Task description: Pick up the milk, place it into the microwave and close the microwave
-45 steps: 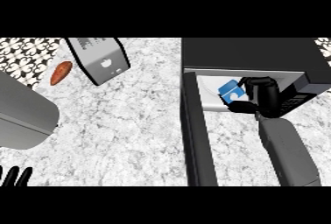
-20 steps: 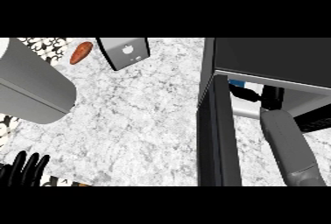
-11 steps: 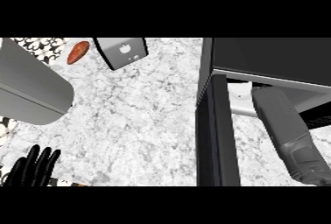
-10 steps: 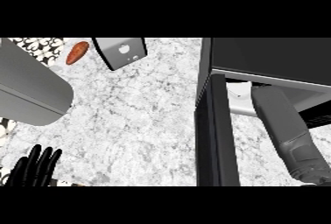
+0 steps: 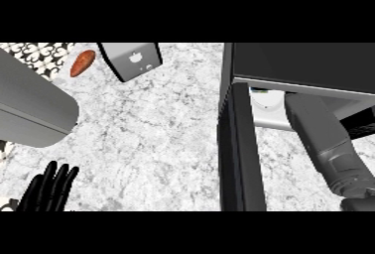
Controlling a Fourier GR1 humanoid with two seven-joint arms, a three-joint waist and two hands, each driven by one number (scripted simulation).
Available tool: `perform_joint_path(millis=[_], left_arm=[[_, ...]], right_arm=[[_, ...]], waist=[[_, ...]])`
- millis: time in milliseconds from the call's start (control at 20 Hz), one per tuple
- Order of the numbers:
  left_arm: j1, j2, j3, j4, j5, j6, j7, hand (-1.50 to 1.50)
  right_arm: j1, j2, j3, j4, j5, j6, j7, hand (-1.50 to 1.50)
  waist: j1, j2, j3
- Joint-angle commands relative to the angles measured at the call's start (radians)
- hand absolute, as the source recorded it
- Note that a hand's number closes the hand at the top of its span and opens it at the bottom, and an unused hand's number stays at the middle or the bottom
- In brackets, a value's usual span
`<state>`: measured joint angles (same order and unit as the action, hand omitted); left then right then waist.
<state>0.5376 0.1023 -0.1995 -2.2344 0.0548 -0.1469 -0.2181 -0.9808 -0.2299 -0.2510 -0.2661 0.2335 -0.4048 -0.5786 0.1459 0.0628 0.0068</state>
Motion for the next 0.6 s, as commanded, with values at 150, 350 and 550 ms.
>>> perform_joint_path(millis=[150,350,550], left_arm=[[-0.001,-0.020,-0.050,0.005,-0.045,0.017,0.012,-1.50],[0.015,-0.039,-0.091,0.005,-0.071,0.027,-0.007,-1.50],[-0.029,-0.058,-0.100,0.024,-0.109,0.058,0.020,-1.50]], right_arm=[[-0.026,-0.025,-0.035,0.065,-0.023,0.064,-0.050,-1.50],[-0.026,-0.026,-0.048,0.086,-0.032,0.111,-0.085,-1.50],[-0.016,-0.031,-0.064,0.105,-0.045,0.155,-0.121,-1.50]], waist=[[-0.018,-0.008,0.000],[-0.021,-0.013,-0.001],[-0.050,-0.020,-0.002]])
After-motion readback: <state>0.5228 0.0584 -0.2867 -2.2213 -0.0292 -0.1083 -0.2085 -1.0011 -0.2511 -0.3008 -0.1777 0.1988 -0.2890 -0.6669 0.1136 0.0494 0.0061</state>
